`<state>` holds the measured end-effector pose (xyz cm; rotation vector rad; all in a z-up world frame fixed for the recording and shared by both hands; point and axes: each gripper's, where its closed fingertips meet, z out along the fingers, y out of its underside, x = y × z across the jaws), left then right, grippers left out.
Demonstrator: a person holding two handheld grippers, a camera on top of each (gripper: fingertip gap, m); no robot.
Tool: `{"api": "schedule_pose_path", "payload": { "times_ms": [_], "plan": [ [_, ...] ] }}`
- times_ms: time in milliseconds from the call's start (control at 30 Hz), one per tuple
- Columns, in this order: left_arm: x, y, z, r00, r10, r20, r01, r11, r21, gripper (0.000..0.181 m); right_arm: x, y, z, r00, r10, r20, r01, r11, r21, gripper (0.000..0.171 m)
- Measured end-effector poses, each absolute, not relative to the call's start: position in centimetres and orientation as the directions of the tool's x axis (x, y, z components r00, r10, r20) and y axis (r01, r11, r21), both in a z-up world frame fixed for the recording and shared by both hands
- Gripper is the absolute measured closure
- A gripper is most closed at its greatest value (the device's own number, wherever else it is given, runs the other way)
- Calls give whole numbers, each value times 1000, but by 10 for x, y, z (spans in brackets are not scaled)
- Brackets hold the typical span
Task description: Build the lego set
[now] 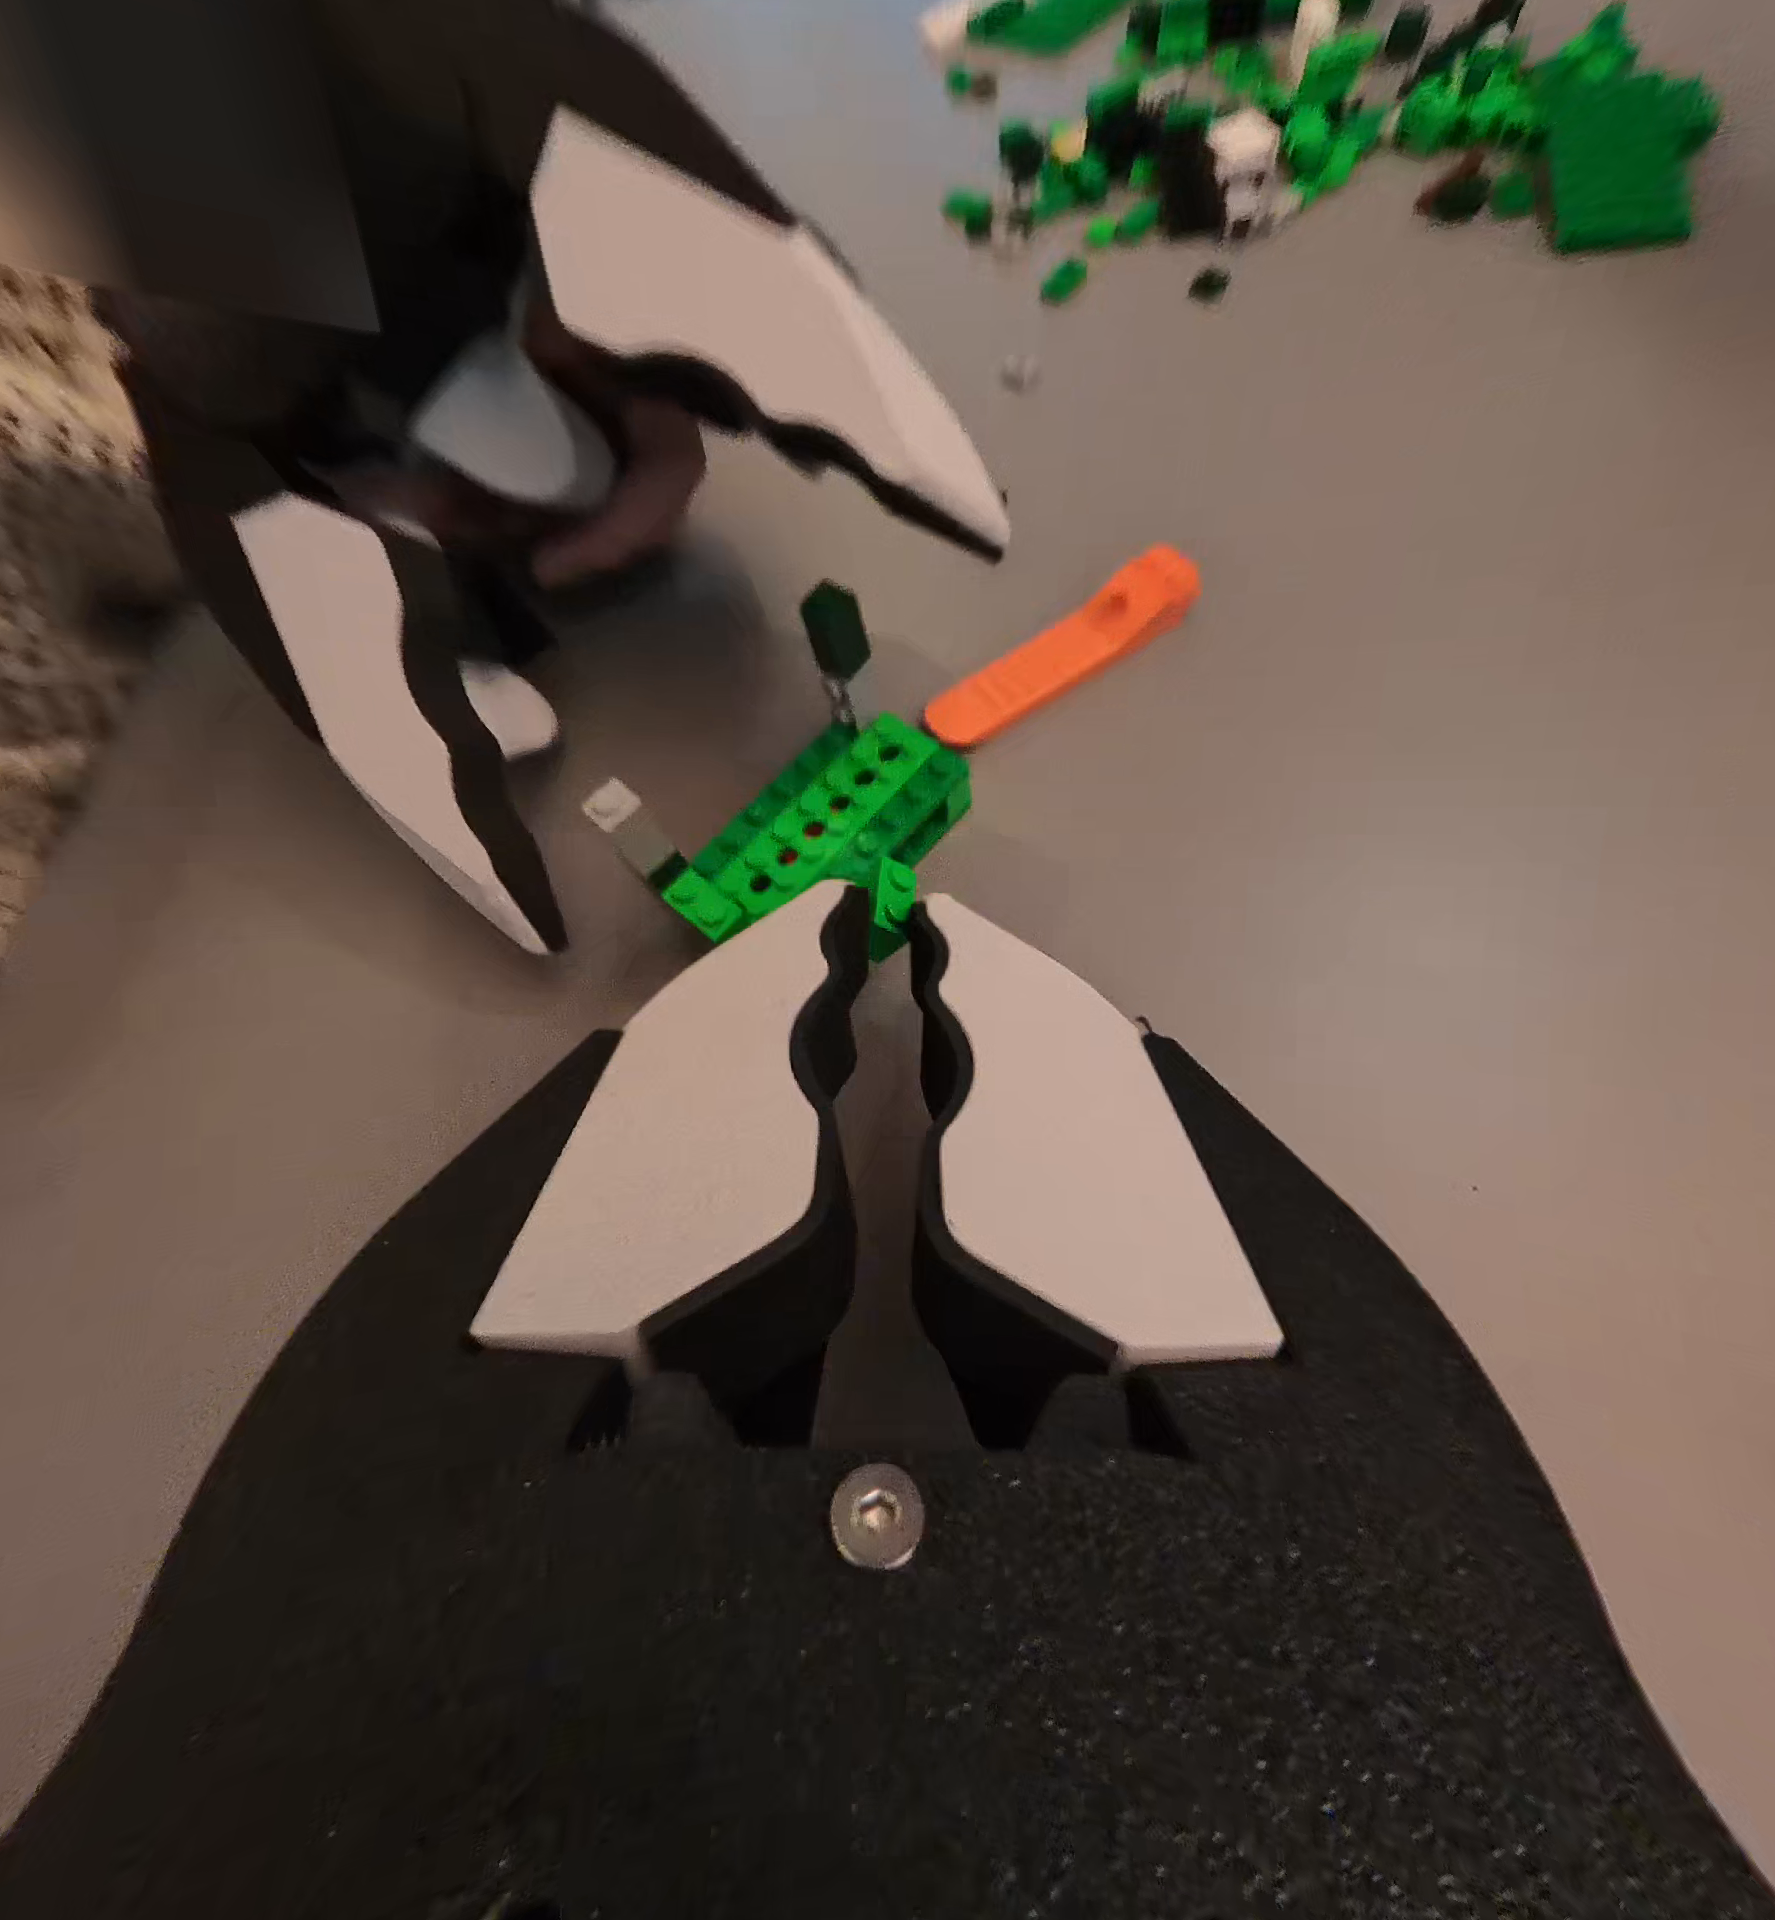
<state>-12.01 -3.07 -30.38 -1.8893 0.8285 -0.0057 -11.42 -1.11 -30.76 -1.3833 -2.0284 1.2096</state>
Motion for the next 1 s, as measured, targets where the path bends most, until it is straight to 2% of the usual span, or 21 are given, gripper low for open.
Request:
{"api": "schedule_pose_path", "payload": {
  "times_ms": [167, 367, 467, 600, 733, 867, 1000],
  "plan": [
    [-135, -44, -299, 807, -503, -311, -491, -277, -826, 67, -108, -32, -321, -475, 873, -110, 595, 226, -771, 164],
    [-167, -82, -319, 897, -386, -215, -390, -464, -795, 65, -124, -85, -306, -557, 825, -91, 486, 235, -842, 164],
    [-161, -92, -323, 920, -357, -164, -338, -506, -794, 72, -131, -65, -295, -471, 881, -40, 421, 185, -888, 164],
    [-152, -82, -323, 923, -321, -213, -357, -509, -784, 83, -139, -36, -279, -271, 963, 10, 331, 103, -938, 164],
    [-150, -72, -328, 943, -285, -171, -309, -563, -767, 99, -142, -33, -283, -198, 976, 89, 349, 155, -924, 164],
    [-157, -68, -331, 959, -263, -109, -252, -606, -754, 105, -144, -33, -283, -142, 983, 120, 353, 163, -921, 164],
    [-163, -68, -332, 954, -285, -88, -251, -605, -756, 123, -145, -34, -285, -107, 984, 145, 368, 175, -913, 164]
  ]
}}
